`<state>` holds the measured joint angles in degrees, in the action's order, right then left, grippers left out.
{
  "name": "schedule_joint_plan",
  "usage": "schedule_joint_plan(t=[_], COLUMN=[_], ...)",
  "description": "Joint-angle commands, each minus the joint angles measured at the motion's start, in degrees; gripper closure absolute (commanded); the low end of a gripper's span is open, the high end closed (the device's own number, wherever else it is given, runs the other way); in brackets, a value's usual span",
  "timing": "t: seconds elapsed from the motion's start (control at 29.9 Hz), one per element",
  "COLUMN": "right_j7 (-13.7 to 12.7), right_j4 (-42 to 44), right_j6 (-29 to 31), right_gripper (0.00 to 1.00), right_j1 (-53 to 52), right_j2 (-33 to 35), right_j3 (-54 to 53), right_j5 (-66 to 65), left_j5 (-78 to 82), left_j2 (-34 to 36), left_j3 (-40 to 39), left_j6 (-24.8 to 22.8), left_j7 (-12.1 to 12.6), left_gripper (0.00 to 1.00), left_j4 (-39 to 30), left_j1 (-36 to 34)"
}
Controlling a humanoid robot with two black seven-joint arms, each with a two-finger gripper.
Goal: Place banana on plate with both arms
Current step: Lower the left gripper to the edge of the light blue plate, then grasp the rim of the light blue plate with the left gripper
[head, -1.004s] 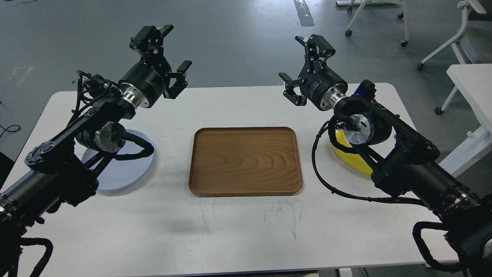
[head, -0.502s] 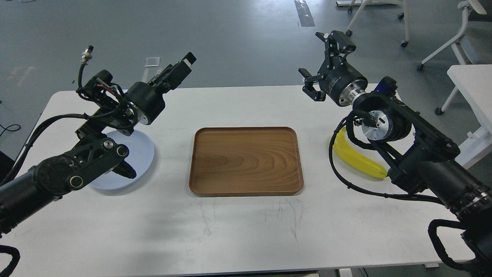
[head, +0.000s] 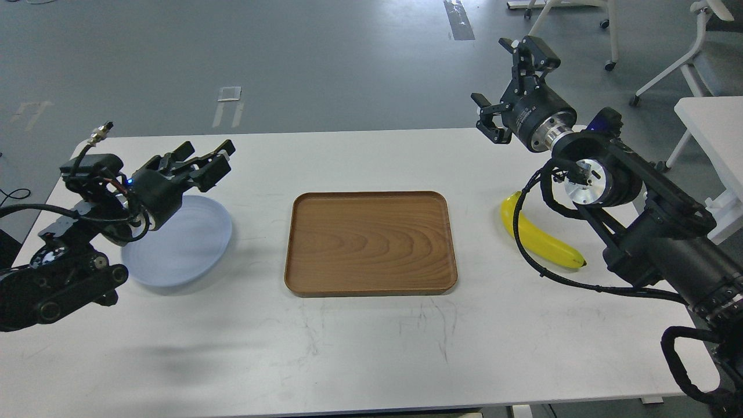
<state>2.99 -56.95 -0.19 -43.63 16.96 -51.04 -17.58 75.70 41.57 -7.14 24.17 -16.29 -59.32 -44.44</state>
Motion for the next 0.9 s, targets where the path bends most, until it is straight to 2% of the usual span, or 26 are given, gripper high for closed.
schedule_joint_plan(t=[0.0, 0.2, 0.54, 0.8, 0.87], right_j7=[0.0, 0.1, 0.1, 0.1, 0.1], right_j4=[0.0, 0.0, 0.0, 0.0, 0.0], right_j6=[0.1, 0.1, 0.1, 0.1, 0.1], right_gripper=[0.0, 0.0, 0.0, 0.0, 0.0], right_j1=[0.0, -0.1, -0.1, -0.1, -0.1], right_j2=[0.4, 0.2, 0.2, 0.5, 0.5], right_j3=[0.0, 0.1, 0.3, 0.5, 0.5], right_j5=[0.0, 0.0, 0.0, 0.0, 0.0], left_j5=[0.0, -0.3, -1.9, -2.5, -2.6], left_j2=[4.4, 5.2, 4.1, -0.3, -1.7], left_j3=[2.1, 2.5, 2.5, 2.5, 2.5], left_j6=[0.2, -0.1, -0.3, -1.4, -1.7], left_j7=[0.1, 0.0, -0.1, -1.6, -2.8], left_gripper=[0.02, 0.02, 0.02, 0.04, 0.04], left_j4=[1.6, 8.1, 11.0, 17.0, 19.3], left_j1=[1.2, 5.6, 10.8, 11.6, 11.7])
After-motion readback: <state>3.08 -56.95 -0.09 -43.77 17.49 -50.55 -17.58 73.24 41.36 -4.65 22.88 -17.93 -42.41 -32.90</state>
